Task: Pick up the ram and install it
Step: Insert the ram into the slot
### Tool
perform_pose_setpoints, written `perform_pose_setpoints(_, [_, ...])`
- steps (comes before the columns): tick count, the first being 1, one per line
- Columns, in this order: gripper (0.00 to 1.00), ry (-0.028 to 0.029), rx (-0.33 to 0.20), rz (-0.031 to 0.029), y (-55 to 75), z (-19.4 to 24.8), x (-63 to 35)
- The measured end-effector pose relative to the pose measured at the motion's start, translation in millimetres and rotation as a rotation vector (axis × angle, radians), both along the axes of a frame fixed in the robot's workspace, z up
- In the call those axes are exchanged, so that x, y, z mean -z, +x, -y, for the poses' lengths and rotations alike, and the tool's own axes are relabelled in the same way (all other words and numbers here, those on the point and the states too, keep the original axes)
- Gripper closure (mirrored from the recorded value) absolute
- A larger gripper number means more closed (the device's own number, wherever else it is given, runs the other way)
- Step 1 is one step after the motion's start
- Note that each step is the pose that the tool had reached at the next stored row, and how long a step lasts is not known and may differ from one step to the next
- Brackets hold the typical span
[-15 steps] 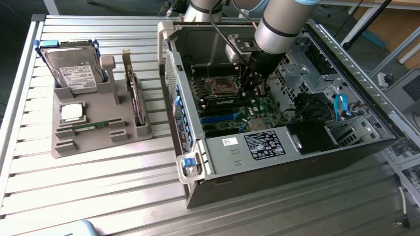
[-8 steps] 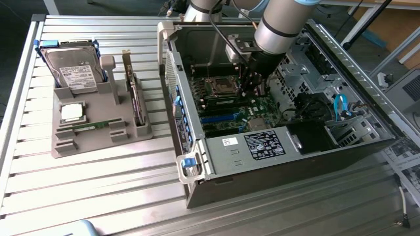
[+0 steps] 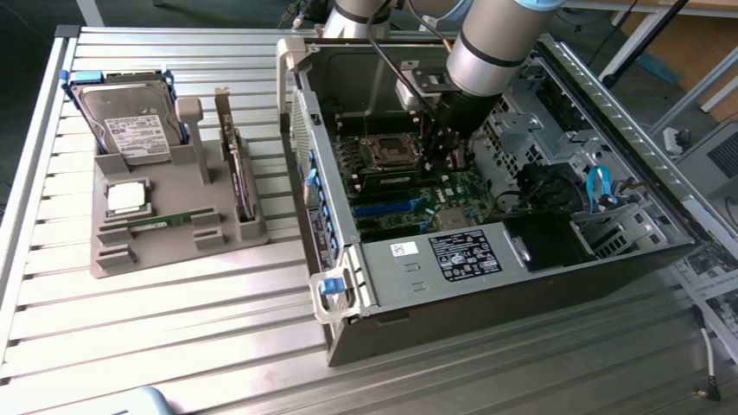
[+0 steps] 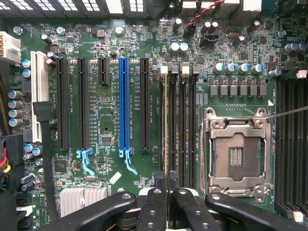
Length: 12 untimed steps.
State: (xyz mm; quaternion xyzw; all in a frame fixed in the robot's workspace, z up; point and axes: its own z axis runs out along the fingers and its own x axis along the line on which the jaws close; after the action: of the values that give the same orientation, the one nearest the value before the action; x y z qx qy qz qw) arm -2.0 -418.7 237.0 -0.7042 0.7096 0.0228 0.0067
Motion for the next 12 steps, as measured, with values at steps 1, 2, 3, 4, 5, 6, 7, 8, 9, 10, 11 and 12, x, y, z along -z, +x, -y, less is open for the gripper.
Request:
perform_pose_setpoints(1, [0.88, 0.0001, 0.0, 0.0002, -0.1, 0.0, 0.3])
perform_pose_setpoints(2, [0.88, 0.0, 0.0, 0.0003, -0.1, 0.0, 0.6])
perform_pose_setpoints(3, [0.88, 0.0, 0.0, 0.0006, -0.2, 0.0, 1.1])
perform_pose_setpoints(4, [0.88, 0.0001, 0.0, 0.0008, -0.3, 0.0, 1.4])
perform_pose_setpoints(5, [0.88, 0.0, 0.0, 0.001, -0.3, 0.0, 1.8])
perform_pose_setpoints(6, [0.88, 0.0, 0.0, 0.0011, -0.4, 0.0, 2.1])
perform_pose_setpoints(7, [0.88, 0.0, 0.0, 0.0013, -0.4, 0.0, 2.5])
perform_pose_setpoints(8, [0.88, 0.0, 0.0, 0.0014, -0.5, 0.0, 2.9])
perform_pose_setpoints(9, [0.88, 0.0, 0.0, 0.0016, -0.5, 0.0, 3.2])
perform_pose_setpoints(10, [0.88, -0.0001, 0.0, 0.0017, -0.5, 0.0, 3.6])
perform_pose_setpoints(11, [0.88, -0.0002, 0.0, 0.0018, -0.5, 0.0, 3.9])
perform_pose_setpoints(12, [0.88, -0.0002, 0.0, 0.0019, -0.6, 0.0, 4.1])
